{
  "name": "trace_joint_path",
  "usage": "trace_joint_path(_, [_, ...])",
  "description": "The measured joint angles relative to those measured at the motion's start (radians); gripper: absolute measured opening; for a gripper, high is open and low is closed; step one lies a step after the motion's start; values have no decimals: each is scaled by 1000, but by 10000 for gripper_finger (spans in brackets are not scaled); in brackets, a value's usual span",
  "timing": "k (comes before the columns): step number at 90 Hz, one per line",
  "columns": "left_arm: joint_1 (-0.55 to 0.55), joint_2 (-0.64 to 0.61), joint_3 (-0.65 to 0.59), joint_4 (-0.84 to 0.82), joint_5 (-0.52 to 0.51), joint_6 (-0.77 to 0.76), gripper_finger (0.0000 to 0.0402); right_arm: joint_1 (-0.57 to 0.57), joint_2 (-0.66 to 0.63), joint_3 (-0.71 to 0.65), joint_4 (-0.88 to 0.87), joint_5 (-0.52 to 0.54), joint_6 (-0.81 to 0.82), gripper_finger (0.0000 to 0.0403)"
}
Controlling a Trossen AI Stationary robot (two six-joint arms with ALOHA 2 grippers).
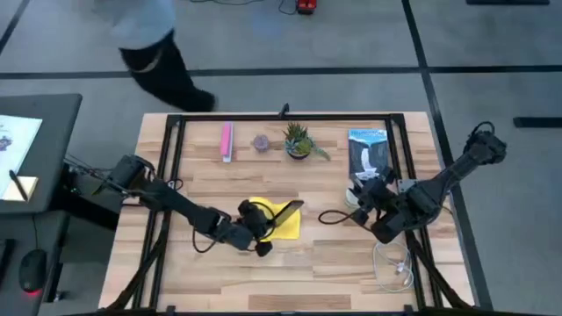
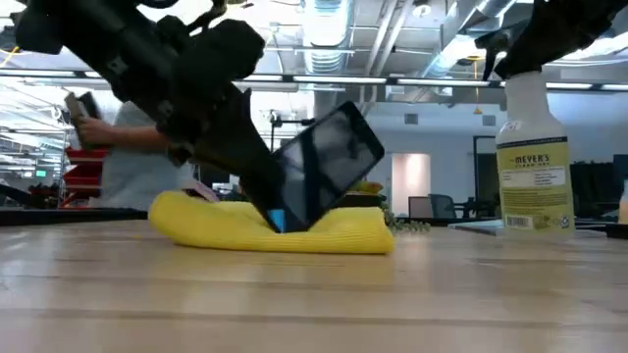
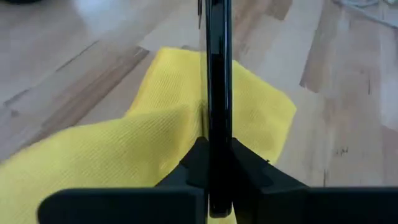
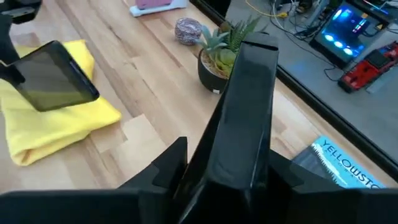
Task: Apply microfiber cloth
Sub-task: Spray the front of the cellphone with the spray bottle
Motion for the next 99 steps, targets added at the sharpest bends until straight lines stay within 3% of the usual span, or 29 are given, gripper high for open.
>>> trace_joint_path(20, [3, 8, -14, -80, -245, -115, 11, 11, 0, 0, 2, 0, -17, 114])
trace_joint_path(29, [1, 7, -56, -3, -294, -152, 11, 11, 0, 0, 3, 0, -23, 114])
trace_joint_path(40, [-30, -6, -64, 146, -323, -26, 11, 11, 0, 0, 36, -6, -59, 114])
trace_joint_path(52, [-69, -72, -57, 229, -360, 129, 11, 8, -1, 0, 211, -126, -266, 114])
trace_joint_path(66, [-152, -151, -88, 226, -562, 253, 11, 12, 3, -9, 495, -242, -447, 114])
trace_joint_path(85, [-172, -188, -294, 278, -592, 72, 11, -6, 62, -7, 744, -248, -562, 114])
trace_joint_path(99, [-173, -186, -397, 452, -581, 117, 11, -33, 195, 13, 885, -267, -571, 114])
